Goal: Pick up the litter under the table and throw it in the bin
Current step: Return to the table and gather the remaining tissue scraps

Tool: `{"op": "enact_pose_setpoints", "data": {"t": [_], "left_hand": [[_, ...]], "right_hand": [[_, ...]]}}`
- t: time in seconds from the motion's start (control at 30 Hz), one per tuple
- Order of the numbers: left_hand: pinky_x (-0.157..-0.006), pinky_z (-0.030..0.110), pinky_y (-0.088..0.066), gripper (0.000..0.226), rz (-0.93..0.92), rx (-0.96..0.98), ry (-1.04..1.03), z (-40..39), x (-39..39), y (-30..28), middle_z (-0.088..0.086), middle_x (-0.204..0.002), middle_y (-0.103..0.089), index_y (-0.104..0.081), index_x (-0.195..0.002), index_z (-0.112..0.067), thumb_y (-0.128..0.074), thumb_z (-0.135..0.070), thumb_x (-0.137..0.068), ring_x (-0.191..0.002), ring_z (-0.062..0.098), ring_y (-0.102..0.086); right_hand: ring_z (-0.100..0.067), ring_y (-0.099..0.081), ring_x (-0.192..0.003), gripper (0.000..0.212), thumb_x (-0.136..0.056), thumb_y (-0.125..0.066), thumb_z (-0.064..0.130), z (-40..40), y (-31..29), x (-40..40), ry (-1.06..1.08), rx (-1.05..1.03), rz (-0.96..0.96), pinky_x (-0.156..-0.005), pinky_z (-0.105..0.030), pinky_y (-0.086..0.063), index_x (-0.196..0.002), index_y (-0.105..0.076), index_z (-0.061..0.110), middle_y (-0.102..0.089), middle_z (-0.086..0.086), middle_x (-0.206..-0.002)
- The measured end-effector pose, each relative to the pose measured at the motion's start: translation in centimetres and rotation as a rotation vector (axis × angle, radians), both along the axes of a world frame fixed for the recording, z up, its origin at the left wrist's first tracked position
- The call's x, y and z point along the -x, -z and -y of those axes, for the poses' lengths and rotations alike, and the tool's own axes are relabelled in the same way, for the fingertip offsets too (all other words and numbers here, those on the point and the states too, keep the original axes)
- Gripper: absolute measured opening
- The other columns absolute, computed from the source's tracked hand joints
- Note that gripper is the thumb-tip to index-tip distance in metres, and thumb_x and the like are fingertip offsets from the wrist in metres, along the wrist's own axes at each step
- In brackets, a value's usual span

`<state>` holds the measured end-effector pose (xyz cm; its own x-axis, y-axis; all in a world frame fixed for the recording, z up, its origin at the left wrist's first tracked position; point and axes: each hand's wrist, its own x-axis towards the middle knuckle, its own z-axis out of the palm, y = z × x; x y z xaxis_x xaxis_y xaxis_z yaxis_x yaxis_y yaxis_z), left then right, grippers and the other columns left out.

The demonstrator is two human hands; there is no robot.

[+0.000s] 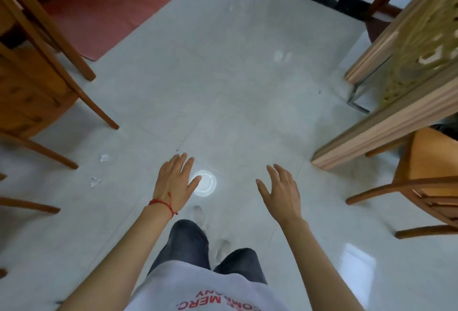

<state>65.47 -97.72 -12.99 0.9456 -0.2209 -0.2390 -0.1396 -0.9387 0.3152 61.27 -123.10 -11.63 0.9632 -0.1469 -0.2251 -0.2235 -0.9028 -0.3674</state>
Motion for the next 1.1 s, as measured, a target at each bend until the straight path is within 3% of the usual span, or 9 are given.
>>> {"op": "enact_pose_setpoints", "data": {"t": [0.17,0.37,0.53,0.67,0.8,0.9,1.0,1.1], "left_hand": [[-0.107,0.049,-0.031,0.082,-0.021,0.008,-0.063,-0.5,-6.1,1.0,0.021,-0.140,-0.042,-0.041,-0.133,-0.003,-0.012,-0.059,-0.080,-0.131,0.037,-0.036],[-0.100,0.052,-0.038,0.092,-0.075,0.028,-0.167,-3.2,-13.0,1.5,0.023,-0.133,-0.049,-0.048,-0.127,-0.001,0.002,-0.065,-0.084,-0.124,0.040,-0.045],[-0.093,0.053,-0.044,0.086,-0.100,0.013,-0.284,-5.6,-16.8,1.3,0.024,-0.125,-0.056,-0.055,-0.120,0.000,-0.003,-0.060,-0.089,-0.115,0.041,-0.053],[-0.095,0.052,-0.043,0.090,-0.123,-0.007,-0.414,-7.2,-18.3,1.4,0.022,-0.127,-0.056,-0.054,-0.122,-0.001,0.003,-0.061,-0.087,-0.117,0.039,-0.052],[-0.092,0.052,-0.044,0.087,-0.154,-0.023,-0.563,-8.4,-19.0,1.5,0.022,-0.124,-0.058,-0.056,-0.119,-0.001,0.002,-0.059,-0.088,-0.114,0.039,-0.055],[-0.091,0.051,-0.045,0.083,-0.133,-0.032,-0.702,-9.0,-19.2,1.1,0.021,-0.124,-0.059,-0.056,-0.119,-0.002,-0.001,-0.057,-0.090,-0.113,0.038,-0.056],[-0.109,0.045,-0.027,0.076,-0.100,-0.010,-0.888,-8.9,-19.1,0.6,0.017,-0.144,-0.038,-0.038,-0.135,-0.007,-0.009,-0.056,-0.085,-0.134,0.033,-0.033],[-0.114,0.040,-0.015,0.059,-0.079,-0.044,-1.057,-8.8,-17.9,0.9,0.012,-0.151,-0.024,-0.025,-0.141,-0.010,-0.030,-0.045,-0.094,-0.141,0.028,-0.017]], "right_hand": [[-0.025,-0.029,-0.137,0.052,-0.093,-0.044,0.040,-0.8,0.5,-7.7,-0.079,0.004,-0.021,-0.111,-0.038,-0.026,-0.136,-0.038,0.012,-0.036,-0.010,-0.147],[-0.023,-0.026,-0.138,0.053,-0.094,-0.041,0.042,-3.3,0.3,-17.1,-0.221,0.017,-0.054,-0.111,-0.037,-0.025,-0.139,-0.035,0.014,-0.032,-0.008,-0.149],[-0.025,-0.030,-0.137,0.054,-0.094,-0.041,0.044,-6.1,0.0,-23.6,-0.324,0.001,-0.047,-0.110,-0.039,-0.028,-0.137,-0.038,0.013,-0.036,-0.009,-0.148],[-0.027,-0.033,-0.136,0.069,-0.085,-0.024,0.057,-8.7,0.0,-28.0,-0.458,-0.011,-0.050,-0.109,-0.040,-0.030,-0.136,-0.040,0.012,-0.039,-0.010,-0.146],[-0.031,-0.040,-0.131,0.072,-0.083,-0.022,0.058,-11.2,0.8,-32.8,-0.631,-0.005,-0.044,-0.104,-0.043,-0.036,-0.131,-0.047,0.009,-0.045,-0.014,-0.141],[-0.027,-0.034,-0.135,0.074,-0.083,-0.019,0.059,-13.5,0.8,-36.4,-0.805,0.010,-0.070,-0.108,-0.041,-0.031,-0.134,-0.042,0.011,-0.040,-0.012,-0.145],[-0.022,-0.026,-0.139,0.055,-0.094,-0.037,0.046,-16.0,0.8,-39.8,-0.991,0.020,-0.105,-0.112,-0.036,-0.024,-0.139,-0.035,0.014,-0.032,-0.007,-0.150],[-0.022,-0.025,-0.139,0.053,-0.094,-0.040,0.042,-18.7,0.9,-42.0,-1.161,0.044,-0.090,-0.112,-0.035,-0.023,-0.139,-0.035,0.014,-0.031,-0.007,-0.150]]}}
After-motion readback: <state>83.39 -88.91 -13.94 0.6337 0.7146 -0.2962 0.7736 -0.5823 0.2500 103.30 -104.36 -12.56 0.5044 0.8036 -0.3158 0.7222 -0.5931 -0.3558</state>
